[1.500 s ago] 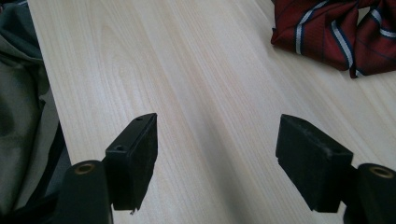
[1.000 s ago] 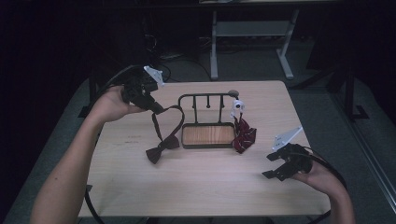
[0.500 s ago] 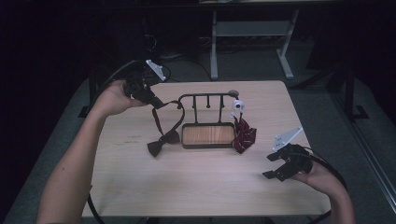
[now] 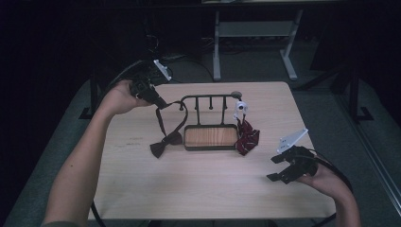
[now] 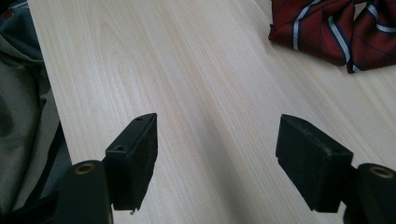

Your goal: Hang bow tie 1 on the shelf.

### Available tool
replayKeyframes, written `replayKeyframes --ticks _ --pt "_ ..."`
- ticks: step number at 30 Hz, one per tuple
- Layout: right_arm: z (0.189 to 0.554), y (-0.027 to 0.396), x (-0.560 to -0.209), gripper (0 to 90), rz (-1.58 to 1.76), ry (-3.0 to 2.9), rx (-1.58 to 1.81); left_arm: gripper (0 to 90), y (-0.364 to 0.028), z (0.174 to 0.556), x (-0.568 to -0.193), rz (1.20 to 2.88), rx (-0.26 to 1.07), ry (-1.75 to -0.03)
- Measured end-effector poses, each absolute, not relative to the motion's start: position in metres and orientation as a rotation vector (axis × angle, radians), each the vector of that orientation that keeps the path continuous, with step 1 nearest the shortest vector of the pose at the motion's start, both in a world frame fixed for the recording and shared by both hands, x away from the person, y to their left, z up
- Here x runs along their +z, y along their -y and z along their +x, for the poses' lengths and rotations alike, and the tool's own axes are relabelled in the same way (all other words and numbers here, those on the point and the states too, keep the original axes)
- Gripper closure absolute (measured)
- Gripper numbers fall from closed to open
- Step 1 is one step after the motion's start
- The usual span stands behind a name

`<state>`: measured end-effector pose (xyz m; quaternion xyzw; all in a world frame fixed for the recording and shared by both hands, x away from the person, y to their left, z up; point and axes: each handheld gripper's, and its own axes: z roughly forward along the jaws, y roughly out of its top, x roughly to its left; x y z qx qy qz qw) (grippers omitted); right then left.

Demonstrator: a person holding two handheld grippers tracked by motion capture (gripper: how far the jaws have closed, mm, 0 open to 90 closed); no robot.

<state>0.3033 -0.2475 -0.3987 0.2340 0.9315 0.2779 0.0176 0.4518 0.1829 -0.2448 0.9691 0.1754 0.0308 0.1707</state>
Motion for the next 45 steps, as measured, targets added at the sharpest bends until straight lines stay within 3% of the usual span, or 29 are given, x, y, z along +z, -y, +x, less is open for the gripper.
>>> replayKeyframes --ticks 8,18,45 --pt "0.304 0.248 -0.398 29.3 0.715 -2.892 0.865 88.2 -0.181 0.453 -0.247 2.764 0.107 -0.534" --pt "0.303 0.249 -0.397 29.3 0.717 -2.886 0.862 80.2 -0.181 0.451 -0.247 2.766 0.114 -0.531" --pt "0.303 0.253 -0.398 28.8 0.771 -2.876 0.868 75.1 -0.193 0.429 -0.259 2.730 0.070 -0.515"
